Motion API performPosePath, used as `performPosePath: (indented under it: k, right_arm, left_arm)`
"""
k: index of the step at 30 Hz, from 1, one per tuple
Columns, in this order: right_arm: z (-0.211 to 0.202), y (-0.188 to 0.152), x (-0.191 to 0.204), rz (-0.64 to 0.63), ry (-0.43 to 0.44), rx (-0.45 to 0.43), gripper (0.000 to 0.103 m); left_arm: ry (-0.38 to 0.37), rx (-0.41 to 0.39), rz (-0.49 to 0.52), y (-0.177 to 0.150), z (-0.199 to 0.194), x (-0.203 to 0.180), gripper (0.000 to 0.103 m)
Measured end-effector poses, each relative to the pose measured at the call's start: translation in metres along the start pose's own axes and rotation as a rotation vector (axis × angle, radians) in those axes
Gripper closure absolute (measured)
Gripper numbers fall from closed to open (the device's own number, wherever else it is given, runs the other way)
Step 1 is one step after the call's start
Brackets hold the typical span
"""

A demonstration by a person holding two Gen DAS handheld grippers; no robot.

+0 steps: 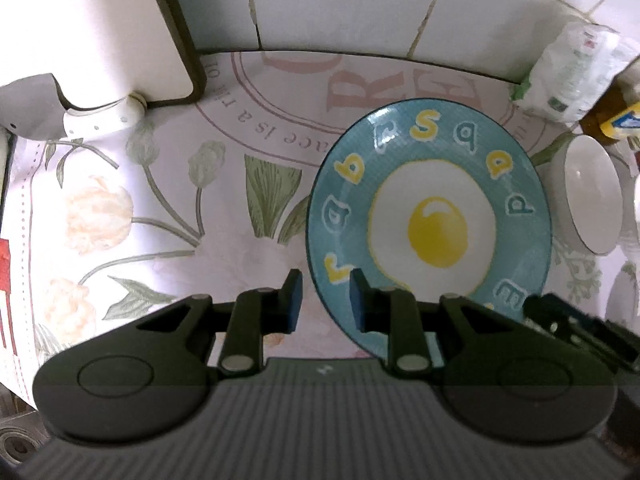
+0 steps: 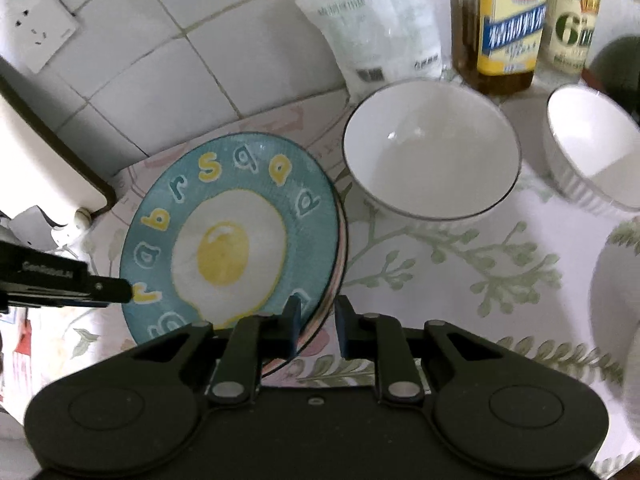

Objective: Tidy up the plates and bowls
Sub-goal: 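Settle the blue egg plate flat on the stack and open both grippers, then move both grippers to the large white bowl beside the dark pot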

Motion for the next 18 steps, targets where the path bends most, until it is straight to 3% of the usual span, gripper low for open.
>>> performPosePath:
  k: [10, 18]
  right_arm:
    - [-0.059, -0.017, 0.014, -0.042, 0.07, -0.089, 0.079]
    - [-0.113, -0.043, 0.039, -0.111, 0.067, -0.152, 0.061]
  left_arm:
    - [-0.025, -0.067, 0.165, -0.04, -0.057, -0.001, 0.07]
    - [-0.021, -0.141, 0.265, -0.087, -0.12, -0.003, 0.049]
Point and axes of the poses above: each gripper's, at about its wrist camera, not at the fingertips, and z roughly the way its jaws point, x to its left, y to its top, the point moved 9 cm from there along z, roughly the way its jaws point, and after that the axes turned 9 degrees about x, right-handed, at the moved point
